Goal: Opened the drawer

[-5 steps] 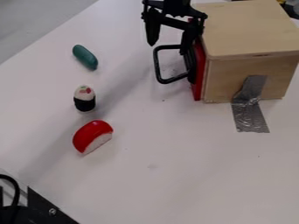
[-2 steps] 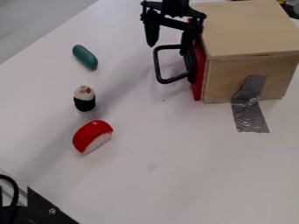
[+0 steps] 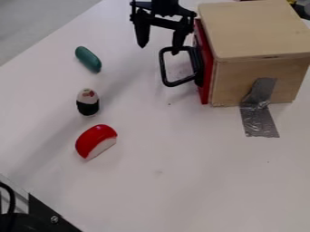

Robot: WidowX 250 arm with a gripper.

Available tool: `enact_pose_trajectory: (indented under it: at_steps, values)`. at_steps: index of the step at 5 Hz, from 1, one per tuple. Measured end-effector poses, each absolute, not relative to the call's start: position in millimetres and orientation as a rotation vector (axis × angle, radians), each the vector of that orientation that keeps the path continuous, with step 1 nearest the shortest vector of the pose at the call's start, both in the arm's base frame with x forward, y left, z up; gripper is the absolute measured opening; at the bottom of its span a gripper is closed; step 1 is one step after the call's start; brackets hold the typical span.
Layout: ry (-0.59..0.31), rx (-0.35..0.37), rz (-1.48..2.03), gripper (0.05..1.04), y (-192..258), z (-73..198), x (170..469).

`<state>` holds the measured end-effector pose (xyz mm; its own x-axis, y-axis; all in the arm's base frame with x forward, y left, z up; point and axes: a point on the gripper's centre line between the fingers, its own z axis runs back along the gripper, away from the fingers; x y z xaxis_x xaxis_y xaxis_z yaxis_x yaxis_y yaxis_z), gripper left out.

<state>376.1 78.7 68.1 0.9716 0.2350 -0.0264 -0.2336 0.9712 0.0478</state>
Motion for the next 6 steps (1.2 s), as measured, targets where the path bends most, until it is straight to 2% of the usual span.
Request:
enact_pose_trajectory:
  at_steps: [4,5,6]
  values:
    - [0.047,0.115,0.26,1.0,80.8,36.5,364.4]
    - [0.046,0.119,0.269,0.964,80.7,33.7,363.9]
    - [0.051,0.119,0.286,0.761,83.7,31.7,361.3]
